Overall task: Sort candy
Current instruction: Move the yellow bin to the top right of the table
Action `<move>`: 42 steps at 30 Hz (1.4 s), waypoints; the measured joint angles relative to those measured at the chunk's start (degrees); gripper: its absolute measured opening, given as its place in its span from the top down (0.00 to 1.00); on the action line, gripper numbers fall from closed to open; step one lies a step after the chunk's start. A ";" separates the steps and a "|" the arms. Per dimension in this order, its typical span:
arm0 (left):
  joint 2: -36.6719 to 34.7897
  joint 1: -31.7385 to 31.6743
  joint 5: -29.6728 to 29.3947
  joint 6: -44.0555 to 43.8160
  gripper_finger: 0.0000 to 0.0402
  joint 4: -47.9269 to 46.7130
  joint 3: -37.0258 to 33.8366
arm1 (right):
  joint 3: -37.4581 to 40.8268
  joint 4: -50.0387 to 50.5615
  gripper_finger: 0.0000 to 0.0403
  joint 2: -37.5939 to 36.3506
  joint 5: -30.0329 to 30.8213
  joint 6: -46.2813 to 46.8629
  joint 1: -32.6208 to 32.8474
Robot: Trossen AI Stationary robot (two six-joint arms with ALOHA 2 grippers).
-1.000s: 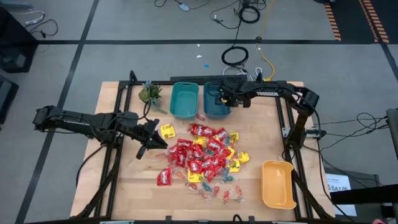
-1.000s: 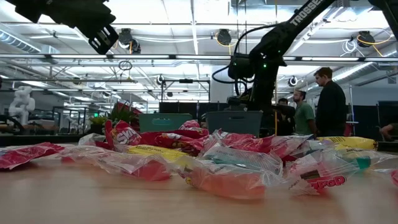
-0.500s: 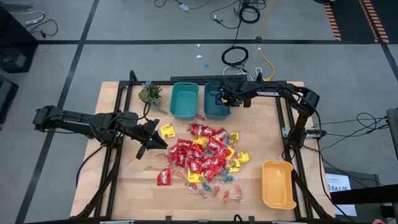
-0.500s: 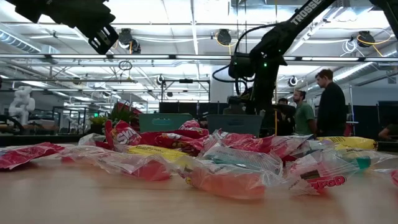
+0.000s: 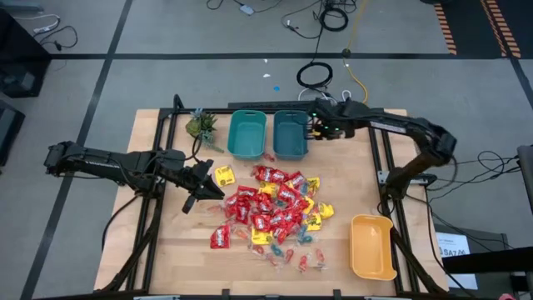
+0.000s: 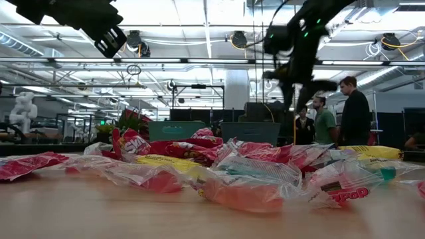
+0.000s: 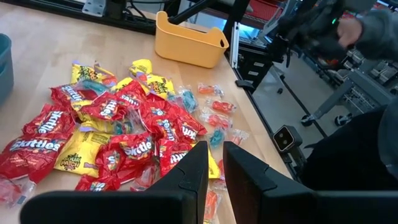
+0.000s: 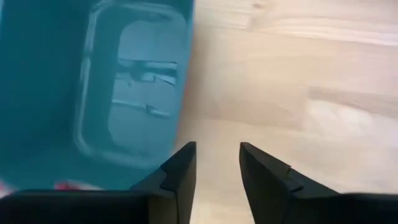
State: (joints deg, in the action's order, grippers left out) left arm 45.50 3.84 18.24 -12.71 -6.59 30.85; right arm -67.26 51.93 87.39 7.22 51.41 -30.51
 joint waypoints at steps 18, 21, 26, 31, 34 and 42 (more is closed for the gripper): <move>0.00 -0.02 0.02 -0.38 0.85 -0.02 -0.02 | -0.02 37.95 0.46 -28.33 -7.89 -20.99 9.82; 0.00 -0.02 0.02 -0.40 0.85 -0.02 0.00 | -0.02 38.02 0.47 -30.28 -10.29 -27.75 12.34; 0.00 -0.01 0.02 -0.42 0.85 0.00 -0.01 | 0.78 37.96 0.48 -31.05 -11.04 -35.87 17.62; 0.00 0.00 0.02 -0.50 0.85 0.02 0.00 | 5.44 38.06 0.48 -31.61 -12.14 -37.46 23.74; 0.00 0.00 0.02 -0.48 0.85 0.02 -0.02 | 8.87 38.02 0.48 -32.68 -12.15 -34.94 27.11; 0.00 0.00 0.00 -0.52 0.85 0.04 0.00 | 16.08 32.59 0.48 -35.97 -15.14 -20.12 37.61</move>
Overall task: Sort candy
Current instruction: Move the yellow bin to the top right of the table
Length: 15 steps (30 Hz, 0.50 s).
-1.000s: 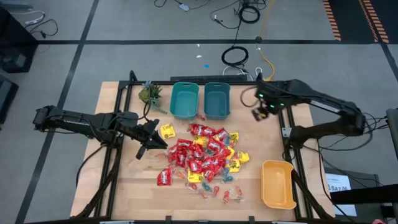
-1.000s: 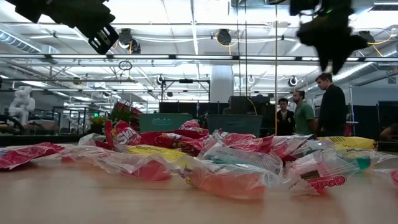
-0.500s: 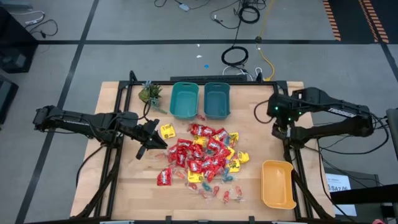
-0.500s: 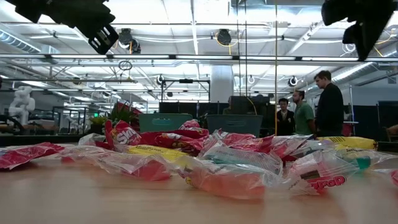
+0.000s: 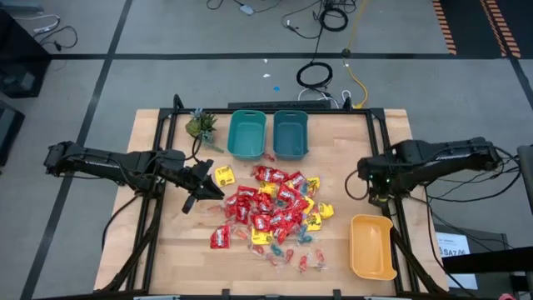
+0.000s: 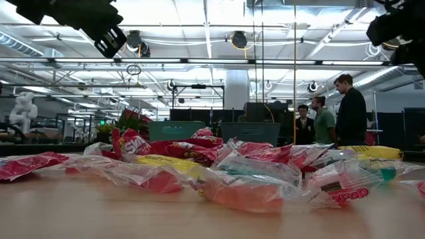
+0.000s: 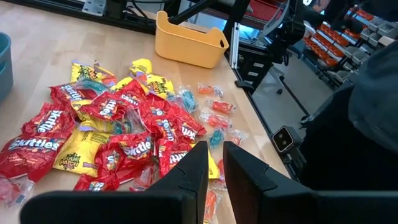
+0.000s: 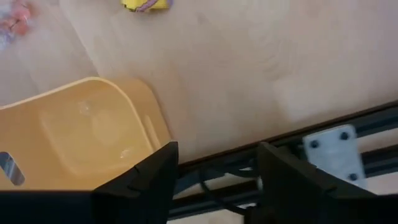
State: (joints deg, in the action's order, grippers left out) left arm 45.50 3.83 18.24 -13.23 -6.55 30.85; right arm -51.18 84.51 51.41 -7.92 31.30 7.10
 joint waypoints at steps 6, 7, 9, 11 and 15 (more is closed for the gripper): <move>0.00 0.00 -0.45 -0.02 0.85 0.00 0.00 | 1.97 -3.95 0.48 0.27 0.08 10.90 10.16; 0.00 0.00 -0.54 -0.02 0.85 0.00 0.00 | 1.97 -4.44 0.48 0.57 0.31 12.40 11.89; 0.00 0.00 -0.74 0.01 0.85 0.00 -0.01 | 1.97 -4.72 0.48 1.15 0.72 15.23 14.99; 0.01 0.00 -0.86 0.02 0.85 0.00 -0.01 | 1.97 -5.05 0.48 1.93 1.67 18.50 17.85; 0.00 0.00 -1.18 0.04 0.85 0.00 0.00 | 1.97 -7.77 0.48 3.79 3.27 22.77 23.02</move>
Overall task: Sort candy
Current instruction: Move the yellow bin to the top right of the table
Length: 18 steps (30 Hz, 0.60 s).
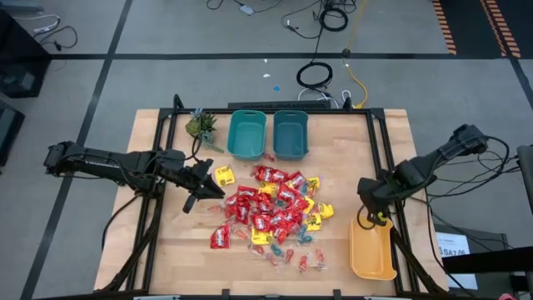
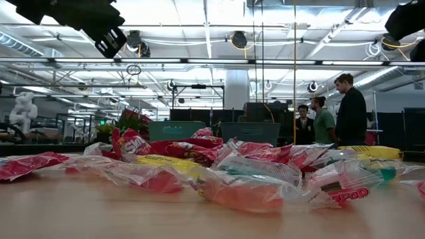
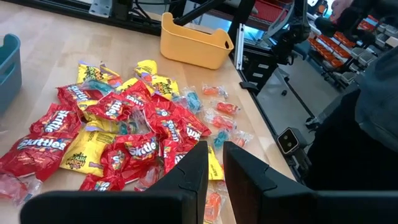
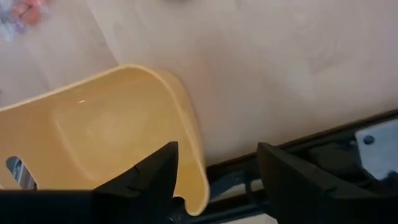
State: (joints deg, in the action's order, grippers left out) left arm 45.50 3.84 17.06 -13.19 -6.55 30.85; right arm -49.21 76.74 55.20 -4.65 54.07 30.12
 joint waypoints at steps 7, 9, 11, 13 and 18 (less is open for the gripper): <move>0.01 0.00 -0.01 0.07 0.85 0.00 0.00 | 0.00 -2.66 0.48 5.55 4.37 -0.43 6.07; 0.00 0.00 -0.02 0.47 0.85 -0.02 0.00 | 0.00 -3.17 0.48 7.44 4.83 -1.53 6.80; 0.02 0.00 -0.02 0.48 0.85 -0.02 -0.02 | 0.00 -4.05 0.48 9.24 4.75 -2.31 7.36; 0.01 0.00 -0.35 0.50 0.85 -0.02 -0.01 | 0.02 -5.37 0.48 10.84 4.73 -3.02 7.88; 0.00 0.00 -0.98 0.55 0.85 -0.02 -0.01 | 0.02 -7.83 0.48 14.28 4.70 -5.75 8.25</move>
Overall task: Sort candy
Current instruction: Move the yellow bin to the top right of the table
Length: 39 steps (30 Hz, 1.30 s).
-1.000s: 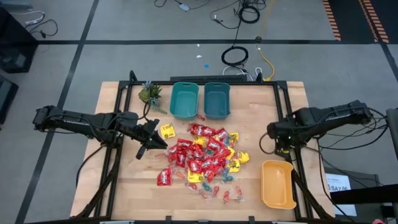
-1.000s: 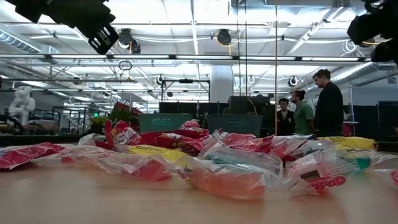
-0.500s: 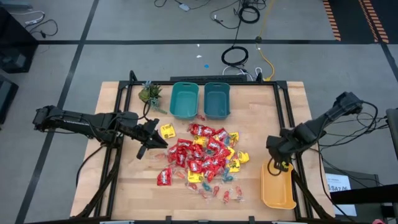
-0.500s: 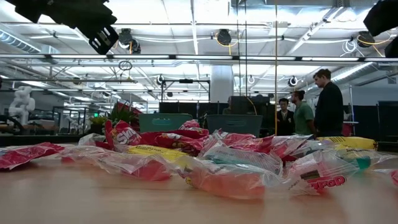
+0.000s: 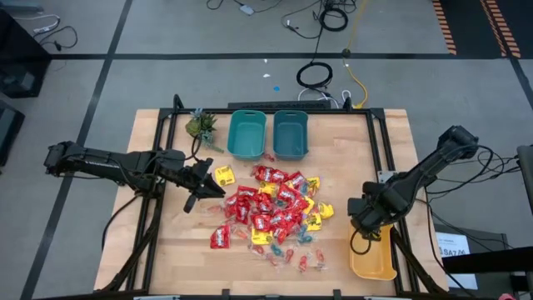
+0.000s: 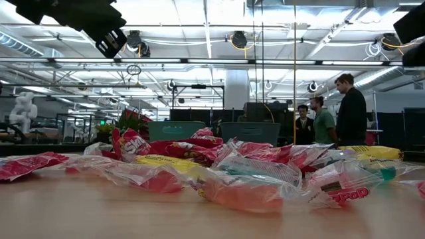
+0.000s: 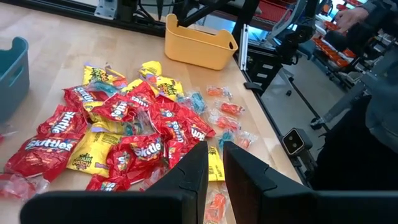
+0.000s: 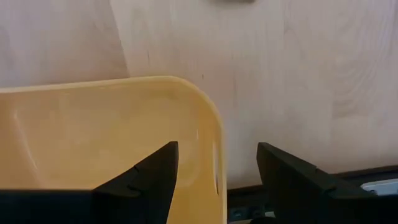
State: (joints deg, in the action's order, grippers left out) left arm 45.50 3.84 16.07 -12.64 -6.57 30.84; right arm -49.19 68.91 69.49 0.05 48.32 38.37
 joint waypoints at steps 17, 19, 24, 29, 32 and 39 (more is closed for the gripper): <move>0.01 0.00 -0.06 -0.13 0.85 -0.01 0.01 | 8.48 -8.42 0.76 2.41 -3.44 3.99 0.00; 0.01 0.00 -0.06 -0.13 0.85 -0.02 0.01 | 8.48 -8.46 0.88 2.41 -5.25 3.14 0.00; 0.02 0.00 -0.06 -0.15 0.85 0.00 0.01 | 8.38 -8.39 0.98 1.61 -9.92 2.58 -0.10; 0.01 0.00 -0.06 -0.31 0.85 -0.01 0.00 | 5.62 -5.04 1.00 -1.60 -10.73 3.44 -0.47; 0.01 -0.01 -0.06 -0.52 0.85 0.00 0.01 | 2.15 0.08 1.00 -3.62 -10.49 3.52 -2.31; 0.02 0.00 -0.06 -0.52 0.85 0.00 0.01 | -8.97 10.59 1.00 -5.94 -4.86 -1.46 -10.39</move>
State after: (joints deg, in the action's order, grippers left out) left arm 45.52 3.84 16.01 -13.17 -6.57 30.84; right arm -58.16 79.51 63.55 -4.81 46.85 27.98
